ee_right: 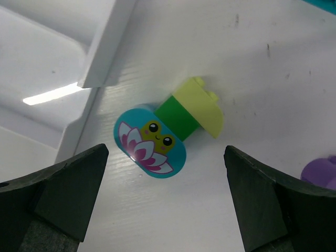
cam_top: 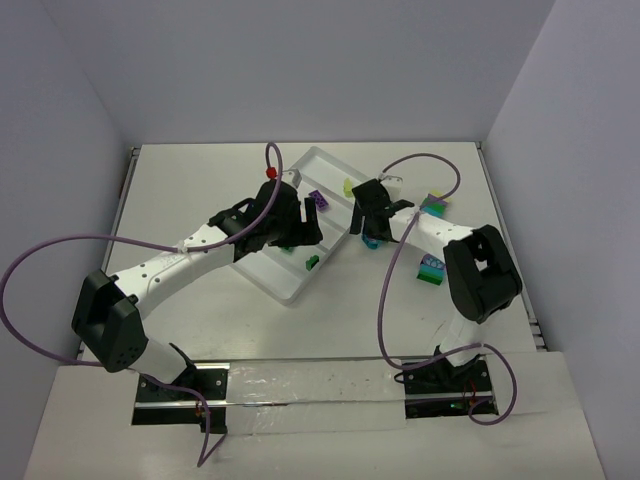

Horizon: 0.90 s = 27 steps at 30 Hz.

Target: Sort the legos into containers by color

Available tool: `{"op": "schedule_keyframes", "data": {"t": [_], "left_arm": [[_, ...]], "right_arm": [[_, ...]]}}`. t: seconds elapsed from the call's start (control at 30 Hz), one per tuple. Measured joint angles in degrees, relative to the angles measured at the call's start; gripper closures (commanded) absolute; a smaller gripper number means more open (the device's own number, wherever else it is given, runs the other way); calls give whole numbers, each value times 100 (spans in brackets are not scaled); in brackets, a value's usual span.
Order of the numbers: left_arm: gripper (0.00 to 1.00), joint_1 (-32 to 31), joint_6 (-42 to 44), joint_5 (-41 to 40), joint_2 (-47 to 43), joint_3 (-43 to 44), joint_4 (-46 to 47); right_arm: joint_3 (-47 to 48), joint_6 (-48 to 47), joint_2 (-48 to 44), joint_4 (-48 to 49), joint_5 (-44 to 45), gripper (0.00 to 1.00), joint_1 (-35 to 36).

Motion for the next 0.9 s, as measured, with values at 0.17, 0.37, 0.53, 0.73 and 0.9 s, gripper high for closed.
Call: {"op": "schedule_keyframes", "data": {"t": [0.17, 0.37, 0.53, 0.73, 0.9], "left_arm": [[18, 0, 0, 0, 0, 0, 0], [18, 0, 1, 0, 0, 0, 0], [19, 0, 1, 0, 0, 0, 0], [19, 0, 2, 0, 0, 0, 0], [19, 0, 4, -6, 0, 0, -2]], "right_arm": [[415, 850, 262, -591, 295, 5, 0], [793, 1724, 547, -1168, 426, 9, 0], [863, 2147, 678, -1273, 476, 12, -3], [858, 2338, 688, -1272, 490, 12, -4], [768, 2350, 639, -1235, 567, 12, -8]]}}
